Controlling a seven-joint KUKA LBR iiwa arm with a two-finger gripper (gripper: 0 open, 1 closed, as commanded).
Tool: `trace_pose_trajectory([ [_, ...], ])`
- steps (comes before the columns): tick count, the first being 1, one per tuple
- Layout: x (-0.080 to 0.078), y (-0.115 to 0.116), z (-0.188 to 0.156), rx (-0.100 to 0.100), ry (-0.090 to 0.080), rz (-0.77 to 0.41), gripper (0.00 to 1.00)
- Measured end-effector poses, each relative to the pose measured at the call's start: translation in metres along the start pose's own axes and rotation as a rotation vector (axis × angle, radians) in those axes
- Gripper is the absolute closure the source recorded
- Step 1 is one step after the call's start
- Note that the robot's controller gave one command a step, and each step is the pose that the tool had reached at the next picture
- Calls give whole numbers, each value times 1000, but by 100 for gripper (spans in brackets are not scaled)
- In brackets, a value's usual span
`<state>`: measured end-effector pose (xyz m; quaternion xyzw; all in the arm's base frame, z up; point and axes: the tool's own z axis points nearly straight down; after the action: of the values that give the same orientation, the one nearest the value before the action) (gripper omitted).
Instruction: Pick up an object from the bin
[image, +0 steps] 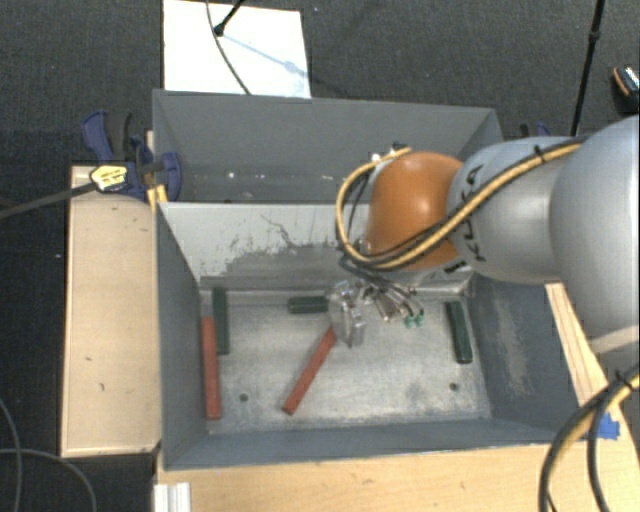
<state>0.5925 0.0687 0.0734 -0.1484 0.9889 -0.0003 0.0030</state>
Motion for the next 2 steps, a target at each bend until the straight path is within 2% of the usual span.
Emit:
trace_pose_trajectory([
  [1,0,1,1,-2,1,1,0],
  [2,7,47,-2,-2,5,12,0],
])
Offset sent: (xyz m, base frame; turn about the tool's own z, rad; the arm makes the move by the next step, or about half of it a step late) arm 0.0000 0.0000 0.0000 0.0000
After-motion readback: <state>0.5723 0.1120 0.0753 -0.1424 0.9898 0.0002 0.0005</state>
